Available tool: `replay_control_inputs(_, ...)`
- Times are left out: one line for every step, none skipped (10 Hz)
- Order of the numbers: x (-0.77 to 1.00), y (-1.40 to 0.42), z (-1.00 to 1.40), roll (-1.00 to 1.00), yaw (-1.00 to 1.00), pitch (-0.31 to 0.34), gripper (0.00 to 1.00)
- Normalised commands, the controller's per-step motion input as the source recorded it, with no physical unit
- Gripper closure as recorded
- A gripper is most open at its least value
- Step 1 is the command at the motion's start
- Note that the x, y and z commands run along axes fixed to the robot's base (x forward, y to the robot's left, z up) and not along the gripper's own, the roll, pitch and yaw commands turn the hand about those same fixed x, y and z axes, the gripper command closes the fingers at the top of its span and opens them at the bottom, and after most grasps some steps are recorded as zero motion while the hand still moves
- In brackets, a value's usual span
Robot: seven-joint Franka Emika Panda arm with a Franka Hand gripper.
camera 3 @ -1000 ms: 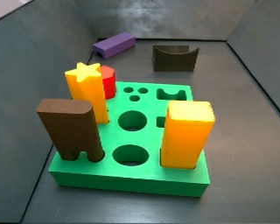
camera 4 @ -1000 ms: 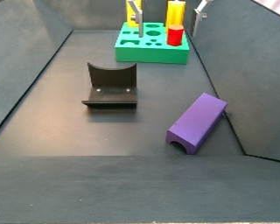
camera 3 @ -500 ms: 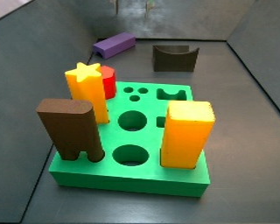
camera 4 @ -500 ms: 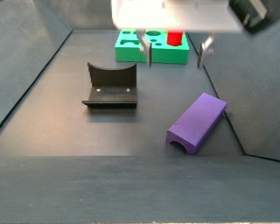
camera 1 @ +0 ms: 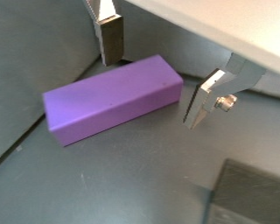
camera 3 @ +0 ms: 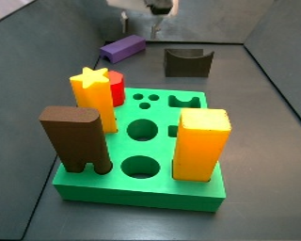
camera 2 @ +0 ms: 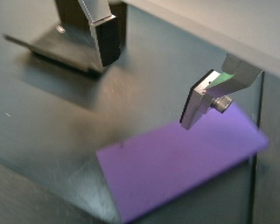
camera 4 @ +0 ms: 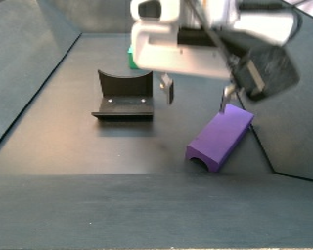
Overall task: Pick up the arch object. Move up. Place the arch object on the fixture. Regrasp the arch object. Rotate the arch object. Move to above the board. Insert the arch object.
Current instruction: Pick up the arch object.
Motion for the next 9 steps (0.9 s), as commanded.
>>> replay_control_inputs(-0.37,0.28,-0.20,-0.47,-0.21,-0.161,0.00)
replay_control_inputs(-0.46,0.25,0.00,-0.50,-0.11,-0.267,0.00)
replay_control_inputs(-0.50,0.23,0.00,-0.50,-0.11,-0.276,0.00)
replay_control_inputs(-0.50,0.24,-0.05,-0.48,-0.15,-0.273,0.00)
replay_control_inputs(-0.37,0.01,-0.32,-0.25,-0.12,-0.219,0.00)
replay_control_inputs(-0.11,0.00,-0.59,-0.19,-0.09,-0.151,0.00)
replay_control_inputs(0.00,0.00,-0.63,-0.21,-0.10,-0.057,0.00)
replay_control_inputs(0.00,0.00,-0.60,-0.26,-0.14,-0.011,0.00)
replay_control_inputs(0.00,0.05,-0.53,-0.29,-0.12,-0.004,0.00)
